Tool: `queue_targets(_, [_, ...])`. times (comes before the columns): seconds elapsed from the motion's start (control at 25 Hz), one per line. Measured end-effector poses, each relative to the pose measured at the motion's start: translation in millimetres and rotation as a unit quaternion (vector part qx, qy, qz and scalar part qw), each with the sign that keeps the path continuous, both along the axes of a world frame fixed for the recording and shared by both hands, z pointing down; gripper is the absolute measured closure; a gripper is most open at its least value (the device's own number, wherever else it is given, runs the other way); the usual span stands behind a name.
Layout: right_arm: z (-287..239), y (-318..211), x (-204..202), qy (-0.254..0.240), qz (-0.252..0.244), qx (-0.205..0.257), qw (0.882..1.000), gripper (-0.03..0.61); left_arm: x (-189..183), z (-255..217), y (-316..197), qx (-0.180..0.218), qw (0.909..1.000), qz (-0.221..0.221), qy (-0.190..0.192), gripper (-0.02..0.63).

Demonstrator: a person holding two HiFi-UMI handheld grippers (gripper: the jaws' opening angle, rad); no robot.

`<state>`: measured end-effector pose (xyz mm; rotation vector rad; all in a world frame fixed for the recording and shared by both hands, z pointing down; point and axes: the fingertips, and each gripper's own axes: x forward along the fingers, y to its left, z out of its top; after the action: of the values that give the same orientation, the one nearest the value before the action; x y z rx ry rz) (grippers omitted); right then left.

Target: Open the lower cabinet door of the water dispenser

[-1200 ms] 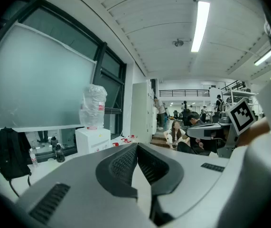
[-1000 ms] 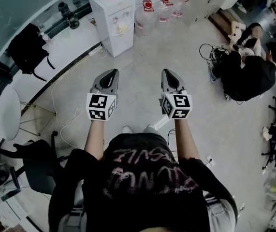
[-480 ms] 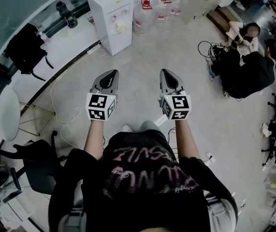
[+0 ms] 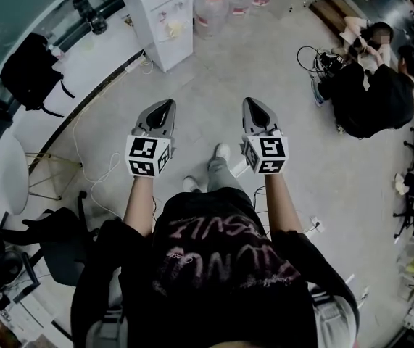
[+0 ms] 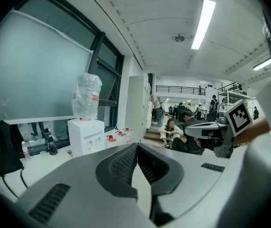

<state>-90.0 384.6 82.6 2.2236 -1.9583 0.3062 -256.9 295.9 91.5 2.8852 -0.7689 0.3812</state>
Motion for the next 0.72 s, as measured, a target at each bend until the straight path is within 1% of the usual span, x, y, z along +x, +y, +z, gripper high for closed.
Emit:
queue_targets(0.2, [11.0, -26.7, 26.3, -0.002, -0.005, -0.010, 1.000, 0.565, 24.3, 12.9, -24.3, -0.014, 0.9997, 0.000, -0.018, 0.601])
queue_targets(0.32, [14.9, -48.2, 45.9, -0.017, -0.016, -0.009, 1.000, 0.565, 45.9, 18.9, -42.0, -0.022, 0.9994, -0.003, -0.025, 0.601])
queue_targets(0.56, [22.5, -88.5, 103.0, -0.034, -0.028, -0.010, 0.999, 0.565, 101.4, 22.9, -74.0, -0.024, 0.9989, -0.010, -0.039, 0.601])
queue_targets(0.72, [28.8, -115.0, 136.0, -0.044, -0.040, -0.012, 0.998, 0.565, 130.9, 25.0, -93.9, -0.027, 0.9983, -0.022, -0.047, 0.601])
